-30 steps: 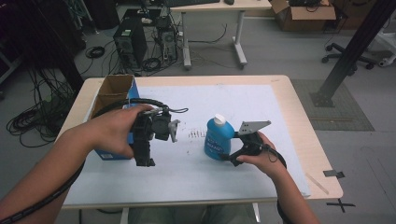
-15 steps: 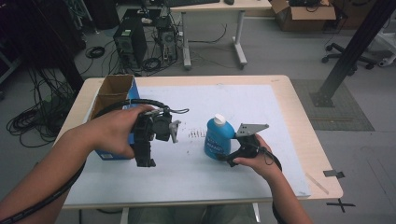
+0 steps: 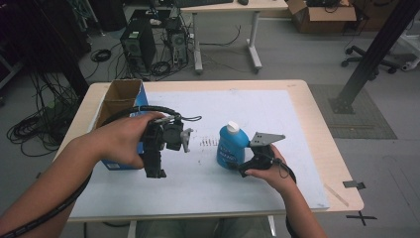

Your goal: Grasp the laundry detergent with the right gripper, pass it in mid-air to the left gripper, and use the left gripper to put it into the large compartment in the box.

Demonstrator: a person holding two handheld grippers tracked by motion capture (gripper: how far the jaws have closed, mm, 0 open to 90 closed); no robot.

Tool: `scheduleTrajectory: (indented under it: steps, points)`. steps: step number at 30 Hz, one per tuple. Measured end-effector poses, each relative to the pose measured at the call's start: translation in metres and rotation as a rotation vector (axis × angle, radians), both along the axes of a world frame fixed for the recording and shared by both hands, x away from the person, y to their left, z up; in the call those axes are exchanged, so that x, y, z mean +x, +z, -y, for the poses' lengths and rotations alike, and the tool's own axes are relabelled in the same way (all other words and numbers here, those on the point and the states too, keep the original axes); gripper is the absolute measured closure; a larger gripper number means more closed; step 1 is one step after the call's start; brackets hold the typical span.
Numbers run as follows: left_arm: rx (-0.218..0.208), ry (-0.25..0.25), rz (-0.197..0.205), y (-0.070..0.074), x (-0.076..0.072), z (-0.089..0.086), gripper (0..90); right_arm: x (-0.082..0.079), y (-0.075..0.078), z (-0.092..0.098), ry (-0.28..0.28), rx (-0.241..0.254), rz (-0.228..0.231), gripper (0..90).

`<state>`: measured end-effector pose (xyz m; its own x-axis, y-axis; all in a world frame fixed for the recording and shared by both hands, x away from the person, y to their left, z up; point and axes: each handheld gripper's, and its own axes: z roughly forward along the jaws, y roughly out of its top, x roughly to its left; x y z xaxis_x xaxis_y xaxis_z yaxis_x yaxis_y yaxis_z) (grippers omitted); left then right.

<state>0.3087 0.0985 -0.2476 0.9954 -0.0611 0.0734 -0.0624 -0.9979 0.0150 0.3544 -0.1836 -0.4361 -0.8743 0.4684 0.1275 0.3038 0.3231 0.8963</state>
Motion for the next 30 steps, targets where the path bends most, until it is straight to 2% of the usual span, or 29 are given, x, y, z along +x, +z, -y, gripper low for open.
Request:
scheduleTrajectory:
  steps: [6,30]
  points:
    - [-0.001,-0.003,0.0,0.0008,-0.0004,0.0005,0.3,-0.0003,0.0002,-0.0019,-0.01,0.012,0.01,1.2]
    - [-0.007,0.002,0.001,-0.0003,-0.0006,-0.0023,0.3,-0.0025,0.0,-0.0058,-0.043,0.034,0.062,15.3]
